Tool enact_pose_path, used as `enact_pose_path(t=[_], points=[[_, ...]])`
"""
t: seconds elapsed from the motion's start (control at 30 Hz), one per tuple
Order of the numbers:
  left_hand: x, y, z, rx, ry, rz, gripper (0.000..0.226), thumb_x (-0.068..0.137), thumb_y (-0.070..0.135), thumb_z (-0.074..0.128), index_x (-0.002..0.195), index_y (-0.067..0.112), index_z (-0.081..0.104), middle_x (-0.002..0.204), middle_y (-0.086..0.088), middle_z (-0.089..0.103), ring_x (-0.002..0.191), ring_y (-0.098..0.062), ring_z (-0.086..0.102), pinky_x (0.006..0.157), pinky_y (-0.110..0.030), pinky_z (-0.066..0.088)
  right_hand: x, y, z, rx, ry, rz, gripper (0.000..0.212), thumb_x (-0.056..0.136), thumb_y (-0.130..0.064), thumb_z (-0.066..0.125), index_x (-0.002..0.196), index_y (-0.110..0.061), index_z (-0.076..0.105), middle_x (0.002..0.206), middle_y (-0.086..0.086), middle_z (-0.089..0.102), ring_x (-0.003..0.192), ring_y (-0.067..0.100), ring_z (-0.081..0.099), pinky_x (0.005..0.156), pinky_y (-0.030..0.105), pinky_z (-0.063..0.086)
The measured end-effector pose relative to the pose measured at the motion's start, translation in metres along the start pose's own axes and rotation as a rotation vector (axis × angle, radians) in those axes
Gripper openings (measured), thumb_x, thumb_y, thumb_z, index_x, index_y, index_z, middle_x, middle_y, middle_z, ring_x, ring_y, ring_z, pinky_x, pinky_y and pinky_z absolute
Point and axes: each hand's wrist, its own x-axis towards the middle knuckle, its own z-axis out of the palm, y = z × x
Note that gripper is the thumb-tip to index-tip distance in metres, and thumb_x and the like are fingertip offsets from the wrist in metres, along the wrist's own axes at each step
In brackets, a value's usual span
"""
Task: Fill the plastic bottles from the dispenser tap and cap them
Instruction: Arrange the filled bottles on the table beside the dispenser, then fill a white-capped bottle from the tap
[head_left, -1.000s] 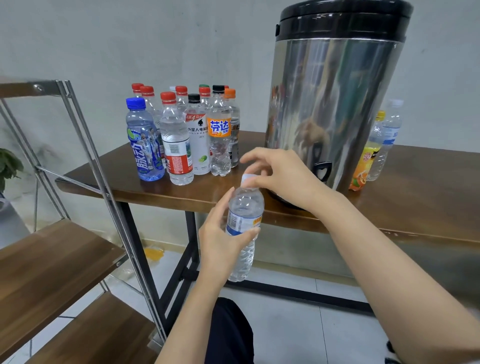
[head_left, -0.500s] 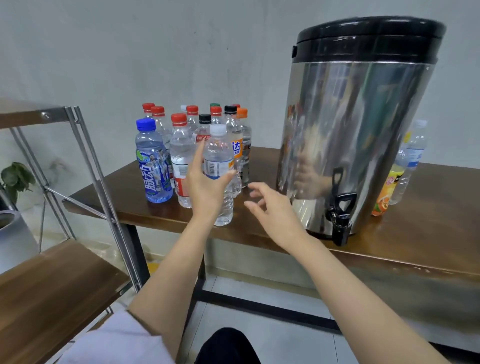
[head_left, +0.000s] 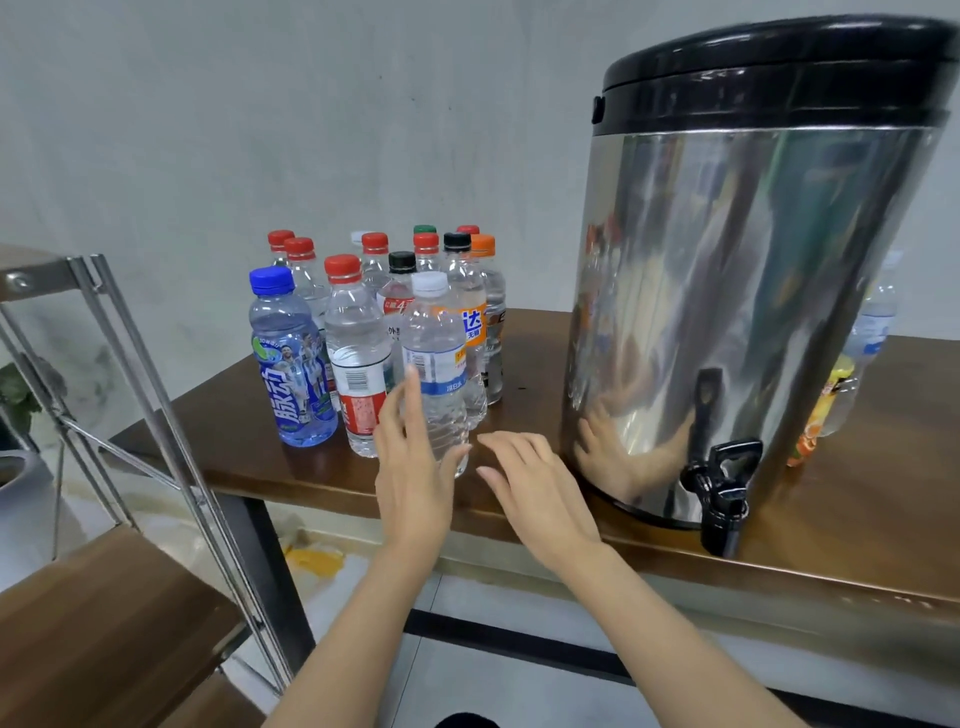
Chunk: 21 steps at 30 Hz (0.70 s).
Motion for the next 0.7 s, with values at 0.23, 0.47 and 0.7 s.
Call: enact_pose_path(t=[0.23,0.47,0.7], points=[[0.018,0.003,0.010,0.028,-0.034,-0.034,0.122,0.079,0.022,0.082,0.153,0.040,-0.013,0.145,-0.015,0.040,0.128,-0.030,0.047,0.083,-0.041,0.053,0.001,0.002,0.000,0.009,-0.003,0.014,0.043,0.101,-0.040,0.043,0.137,-0.018,0.054,0.133,-0.002,0.059,0.119,0.018,0.053,0.093,0.034,0.053],[0.002,0.016,-0.010,-0.055,-0.045,-0.079,0.075,0.093,0.027,0.067,0.155,0.021,0.025,0.149,-0.009,0.039,0.136,-0.026,0.038,0.093,-0.042,0.047,-0.013,-0.004,-0.029,0.072,0.020,-0.064,0.047,0.099,-0.042,0.039,0.138,-0.019,0.052,0.135,-0.003,0.057,0.122,0.019,0.050,0.099,0.038,0.049],[-0.018,0.076,-0.049,-0.220,0.070,0.147,0.031,0.104,0.027,0.042,0.126,0.012,0.061,0.122,-0.005,0.062,0.117,-0.027,0.050,0.098,-0.026,0.035,-0.046,-0.018,-0.091,0.089,0.277,-0.253,0.039,0.099,-0.032,0.046,0.129,-0.012,0.059,0.127,0.002,0.061,0.115,0.022,0.050,0.100,0.033,0.045]])
